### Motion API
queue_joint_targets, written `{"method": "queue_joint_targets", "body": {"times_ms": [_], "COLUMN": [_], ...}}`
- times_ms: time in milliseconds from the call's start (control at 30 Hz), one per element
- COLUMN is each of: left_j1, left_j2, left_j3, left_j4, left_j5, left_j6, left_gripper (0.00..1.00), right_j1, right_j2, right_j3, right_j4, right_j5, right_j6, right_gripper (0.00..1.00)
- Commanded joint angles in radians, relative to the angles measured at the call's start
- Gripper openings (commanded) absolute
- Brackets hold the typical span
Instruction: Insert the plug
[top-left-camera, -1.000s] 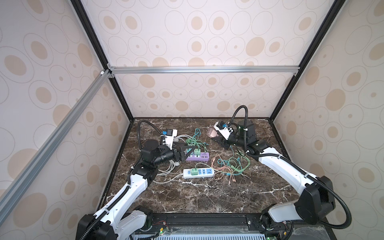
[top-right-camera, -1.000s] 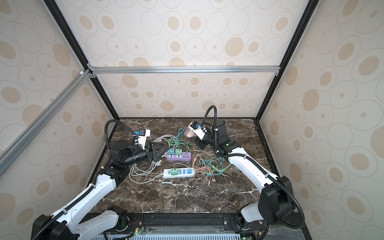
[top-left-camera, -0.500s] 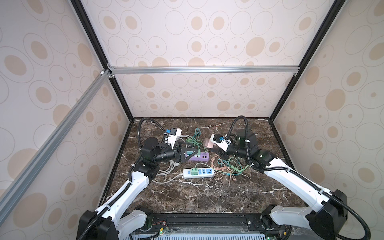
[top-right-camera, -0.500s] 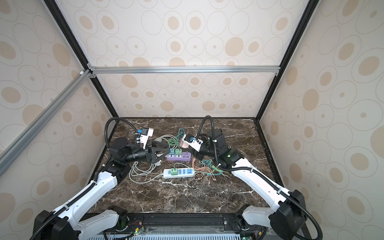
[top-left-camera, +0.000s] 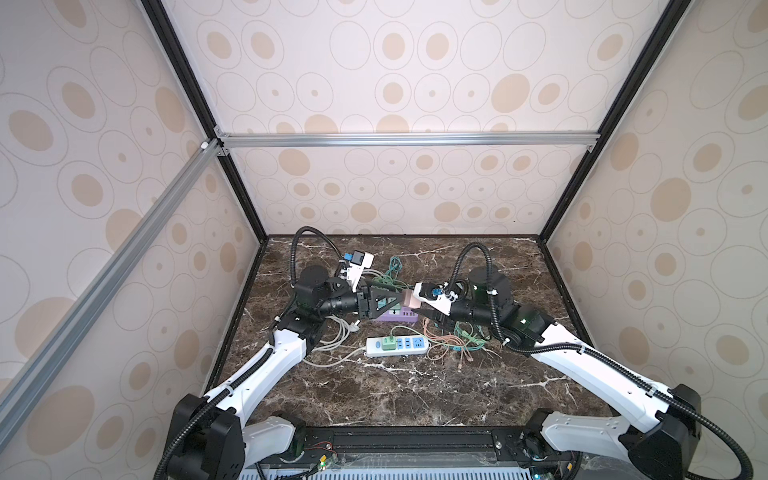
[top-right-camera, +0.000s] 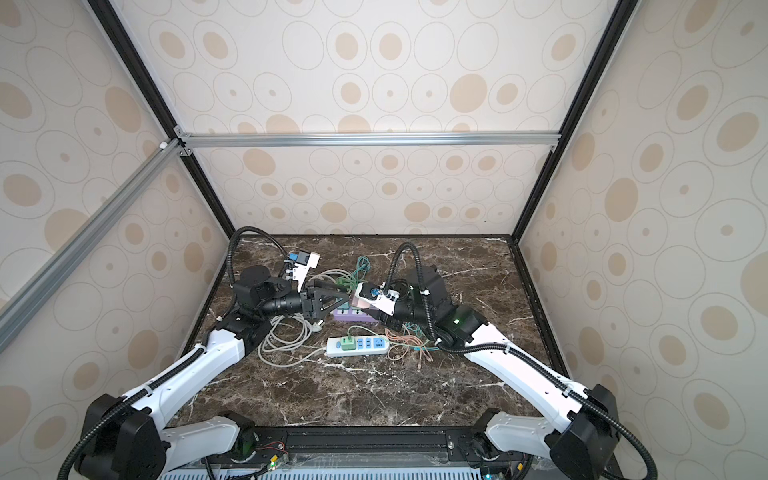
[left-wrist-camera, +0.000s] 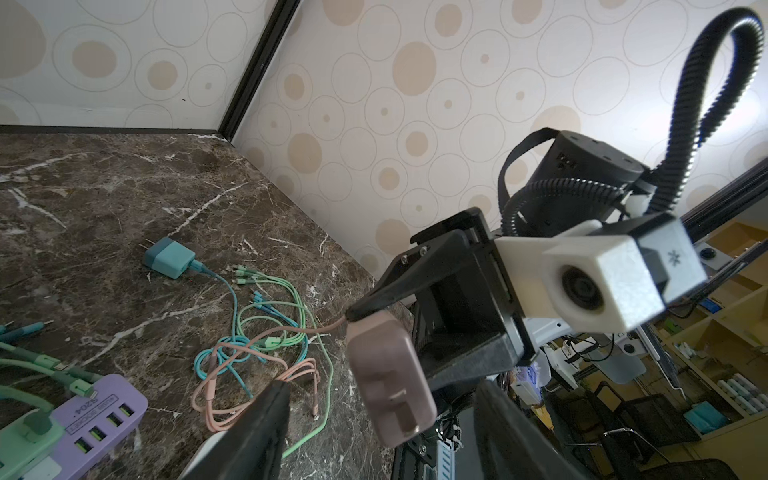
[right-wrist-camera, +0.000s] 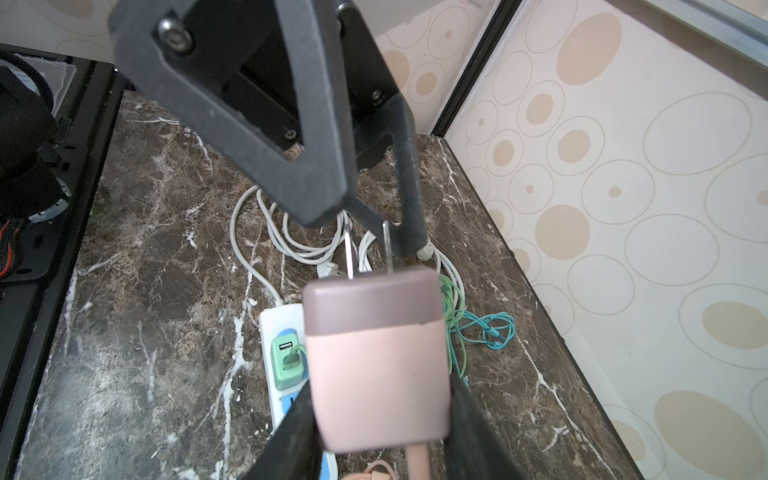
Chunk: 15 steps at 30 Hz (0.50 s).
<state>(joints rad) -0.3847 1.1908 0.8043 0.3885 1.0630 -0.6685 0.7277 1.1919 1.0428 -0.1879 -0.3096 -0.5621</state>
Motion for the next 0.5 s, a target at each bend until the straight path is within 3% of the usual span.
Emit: {"method": "queue_joint_targets", "body": {"times_ms": [0, 467], "left_j1": [-0.011, -0.038], "left_j2": [0.011, 0.063], "left_j3": [0.051, 0.103], "left_j4": [-0.018, -0.185], "left_j5": [0.016, 0.008], "left_j6": [0.010, 0.109], "left_gripper": [0.66, 0.48], "right_j1": [0.020, 0.065], "right_j2": [0.004, 0.038], "right_j3": [0.015, 0.046], "right_j4": [-0.002, -0.017], "right_j5": [0.013, 0.151], "right_j6": [-0.032, -0.085], "right_gripper": [0.22, 0.21]}}
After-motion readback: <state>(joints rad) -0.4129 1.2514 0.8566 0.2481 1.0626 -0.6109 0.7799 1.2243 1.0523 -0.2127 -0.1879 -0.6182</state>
